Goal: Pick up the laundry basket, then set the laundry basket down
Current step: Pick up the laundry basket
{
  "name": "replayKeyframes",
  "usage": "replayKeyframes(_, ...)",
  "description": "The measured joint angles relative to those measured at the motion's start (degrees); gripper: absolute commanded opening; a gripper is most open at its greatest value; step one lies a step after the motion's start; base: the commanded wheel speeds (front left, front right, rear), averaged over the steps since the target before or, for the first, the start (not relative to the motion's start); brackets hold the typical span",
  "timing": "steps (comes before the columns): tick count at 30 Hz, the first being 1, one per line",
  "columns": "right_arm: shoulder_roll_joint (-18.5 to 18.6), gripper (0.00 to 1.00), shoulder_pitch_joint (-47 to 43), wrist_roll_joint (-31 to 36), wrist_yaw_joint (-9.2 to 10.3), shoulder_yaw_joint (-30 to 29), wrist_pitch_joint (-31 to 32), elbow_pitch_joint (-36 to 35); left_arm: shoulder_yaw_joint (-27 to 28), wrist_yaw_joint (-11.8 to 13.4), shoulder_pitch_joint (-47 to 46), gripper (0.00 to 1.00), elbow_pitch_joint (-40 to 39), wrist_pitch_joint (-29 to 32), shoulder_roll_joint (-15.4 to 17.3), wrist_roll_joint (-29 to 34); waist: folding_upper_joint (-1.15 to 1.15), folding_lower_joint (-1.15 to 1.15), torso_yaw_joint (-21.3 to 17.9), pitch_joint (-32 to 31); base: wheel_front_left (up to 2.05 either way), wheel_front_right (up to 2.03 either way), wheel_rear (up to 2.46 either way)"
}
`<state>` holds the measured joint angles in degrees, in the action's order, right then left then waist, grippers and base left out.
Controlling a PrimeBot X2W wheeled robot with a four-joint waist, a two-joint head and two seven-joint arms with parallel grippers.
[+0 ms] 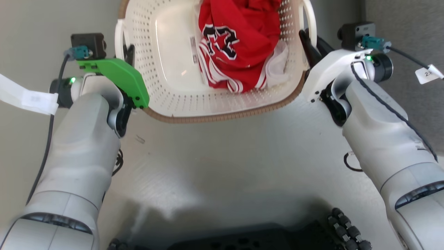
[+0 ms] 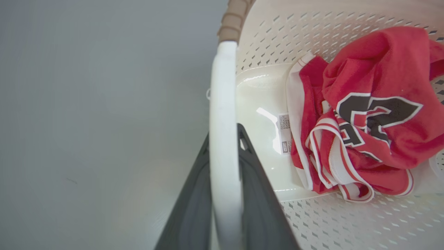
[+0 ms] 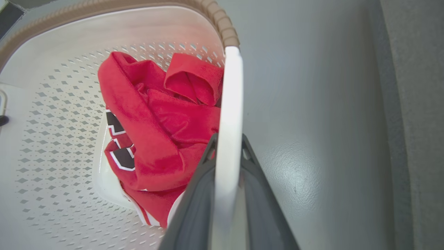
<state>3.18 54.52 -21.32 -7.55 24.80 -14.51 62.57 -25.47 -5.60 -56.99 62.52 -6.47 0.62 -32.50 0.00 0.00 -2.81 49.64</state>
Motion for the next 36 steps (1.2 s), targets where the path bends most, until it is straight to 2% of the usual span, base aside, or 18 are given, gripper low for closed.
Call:
replayKeyframes(11, -0.76, 0.0, -2.44, -3.13, -0.15, 2.15, 1.04, 2.91, -1.2, -0.68, 2.11, 0.0, 3.14, 2.99, -0.36, -2.76, 0.0, 0.0, -0.6, -7.37, 0.0, 0.0, 0.0)
replayKeyframes(36, -1.59, 0.0, -10.9, -11.1, -0.18, 7.55, 11.78, 5.31, -3.34, -1.43, 9.71, 0.0, 7.69, 12.69, -1.04, -8.92, 0.0, 0.0, -1.25, -26.34, 0.0, 0.0, 0.0)
